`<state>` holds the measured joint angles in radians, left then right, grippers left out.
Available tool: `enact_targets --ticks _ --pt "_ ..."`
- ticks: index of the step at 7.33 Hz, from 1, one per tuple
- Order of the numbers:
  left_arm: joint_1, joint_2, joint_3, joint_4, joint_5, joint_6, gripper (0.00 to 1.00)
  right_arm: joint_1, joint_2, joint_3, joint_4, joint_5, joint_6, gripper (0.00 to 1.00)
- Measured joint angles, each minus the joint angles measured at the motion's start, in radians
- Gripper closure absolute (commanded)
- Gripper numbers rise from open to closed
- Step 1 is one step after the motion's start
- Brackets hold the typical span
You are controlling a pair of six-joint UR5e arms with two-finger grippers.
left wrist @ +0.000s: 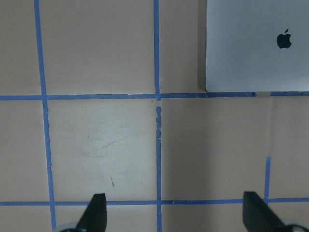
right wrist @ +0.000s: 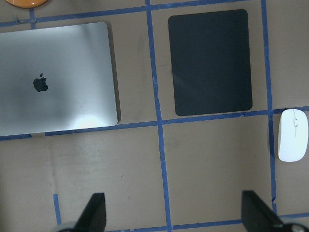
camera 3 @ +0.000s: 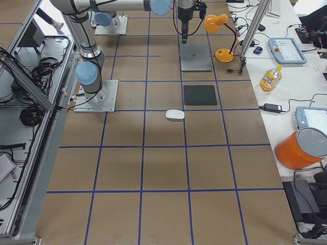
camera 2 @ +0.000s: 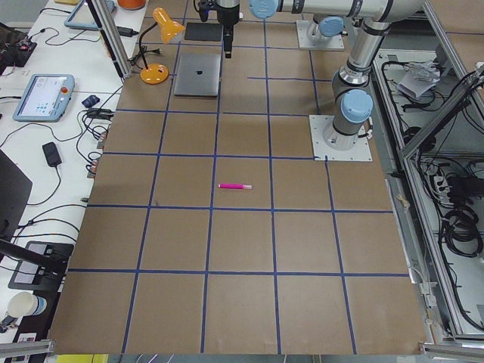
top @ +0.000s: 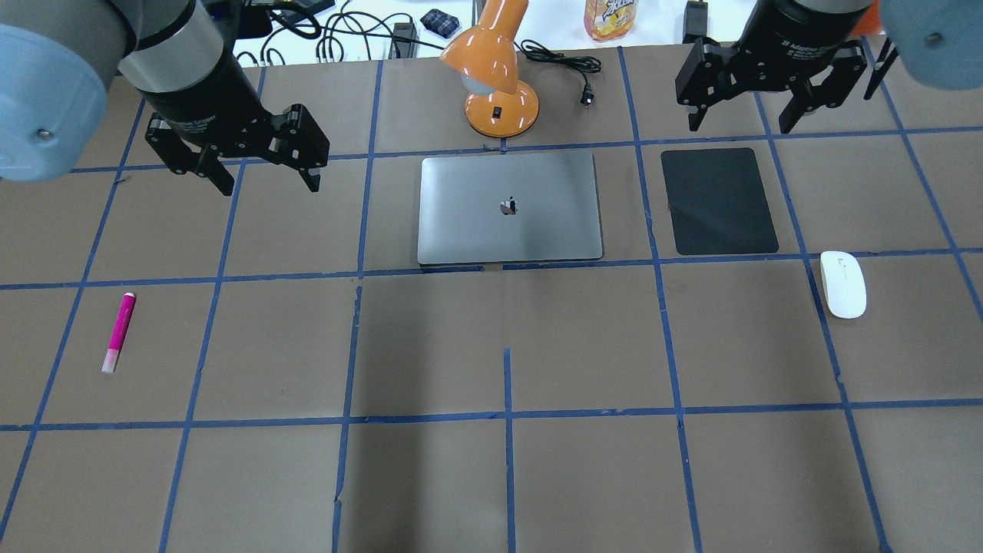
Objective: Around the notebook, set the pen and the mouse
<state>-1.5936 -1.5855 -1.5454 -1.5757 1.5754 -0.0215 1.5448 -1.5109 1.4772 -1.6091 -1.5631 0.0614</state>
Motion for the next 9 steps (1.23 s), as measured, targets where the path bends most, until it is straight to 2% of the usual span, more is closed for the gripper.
enact_targets --ticks 4,6,7,9 --pt "0.037 0.008 -0.02 -0.001 0.0 0.001 0.0 0.0 -0.001 0.001 0.002 -0.004 0.0 0.0" --pt "0.221 -0.005 -0.048 -0.008 -0.008 0.038 0.0 0.0 -0.002 0.001 0.003 -0.006 0.0 0.0" --pt "0.338 -0.021 -0.095 0.0 -0.014 0.096 0.0 -0.002 -0.003 0.001 0.005 -0.008 0.0 0.0" --pt "0.514 -0.064 -0.227 0.133 -0.013 0.314 0.0 -0.011 -0.002 0.003 0.007 -0.01 -0.004 0.0"
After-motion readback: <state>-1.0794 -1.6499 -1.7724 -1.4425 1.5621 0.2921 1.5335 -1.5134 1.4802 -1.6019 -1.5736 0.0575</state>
